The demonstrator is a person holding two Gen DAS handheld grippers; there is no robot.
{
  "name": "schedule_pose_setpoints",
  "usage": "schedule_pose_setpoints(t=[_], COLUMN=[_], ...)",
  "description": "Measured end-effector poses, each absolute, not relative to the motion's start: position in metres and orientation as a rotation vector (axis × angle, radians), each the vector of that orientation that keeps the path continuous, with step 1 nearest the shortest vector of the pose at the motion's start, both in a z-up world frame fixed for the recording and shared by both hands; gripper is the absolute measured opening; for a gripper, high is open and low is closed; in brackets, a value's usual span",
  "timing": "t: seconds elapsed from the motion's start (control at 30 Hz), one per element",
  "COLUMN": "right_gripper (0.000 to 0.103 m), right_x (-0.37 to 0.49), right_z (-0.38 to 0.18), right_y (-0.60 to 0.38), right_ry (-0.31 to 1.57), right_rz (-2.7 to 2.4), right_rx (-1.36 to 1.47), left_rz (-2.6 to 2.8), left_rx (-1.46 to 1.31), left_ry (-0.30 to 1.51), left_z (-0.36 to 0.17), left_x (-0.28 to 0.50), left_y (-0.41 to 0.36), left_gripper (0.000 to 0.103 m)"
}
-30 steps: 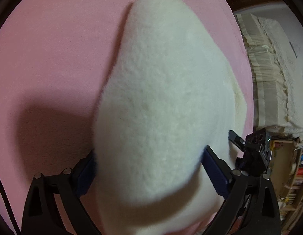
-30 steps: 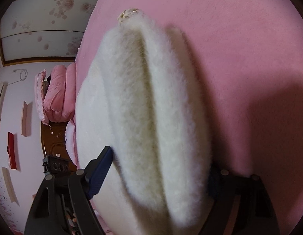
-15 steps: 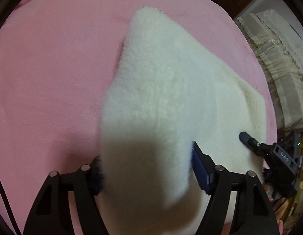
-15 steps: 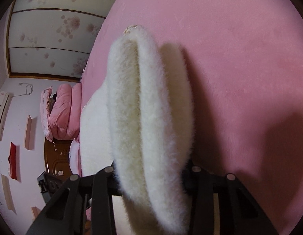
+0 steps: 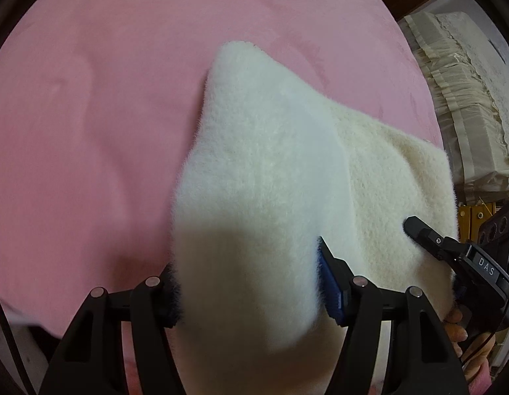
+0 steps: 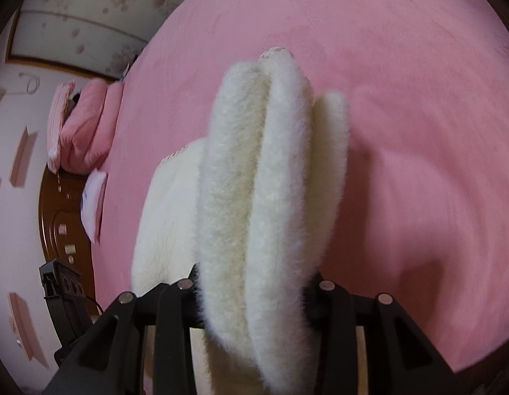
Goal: Fold large clothes
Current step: 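Carry the lifted bundle with both tools toward the small pillow by the headboard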
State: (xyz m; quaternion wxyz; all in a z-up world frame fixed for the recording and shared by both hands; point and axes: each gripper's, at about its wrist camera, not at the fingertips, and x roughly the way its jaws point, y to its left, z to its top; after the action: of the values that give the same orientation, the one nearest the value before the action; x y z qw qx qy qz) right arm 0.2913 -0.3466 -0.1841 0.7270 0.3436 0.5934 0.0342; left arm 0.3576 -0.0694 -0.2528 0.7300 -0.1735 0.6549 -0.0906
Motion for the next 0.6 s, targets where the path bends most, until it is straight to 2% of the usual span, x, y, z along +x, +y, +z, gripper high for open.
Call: schedule_pose_setpoints(t=[0.3,0.43,0.6], right_gripper=[0.035,0.035,0.035], right_x=[0.221,0.229,0.269], right_z=[-0.18,-0.173,-0.147], right_y=[-0.27,-0.226,-0.165], right_ry=[1.422,1.467,1.426], right_rz=[-0.025,0.017,0.176], right_rx=[0.849,0.865,0.785], left_rz=[-0.254,-0.18,-0.078], left_rx=[-0.362,-0.362,-0.4], left_ry=[1.545,1.56,1.501], left_z=[-0.225,-0.2,-0.155], left_x=[0.288,0.284,0.278], left_y=[0.037,0.082,0.153], left_gripper=[0.061,0.06,0.06])
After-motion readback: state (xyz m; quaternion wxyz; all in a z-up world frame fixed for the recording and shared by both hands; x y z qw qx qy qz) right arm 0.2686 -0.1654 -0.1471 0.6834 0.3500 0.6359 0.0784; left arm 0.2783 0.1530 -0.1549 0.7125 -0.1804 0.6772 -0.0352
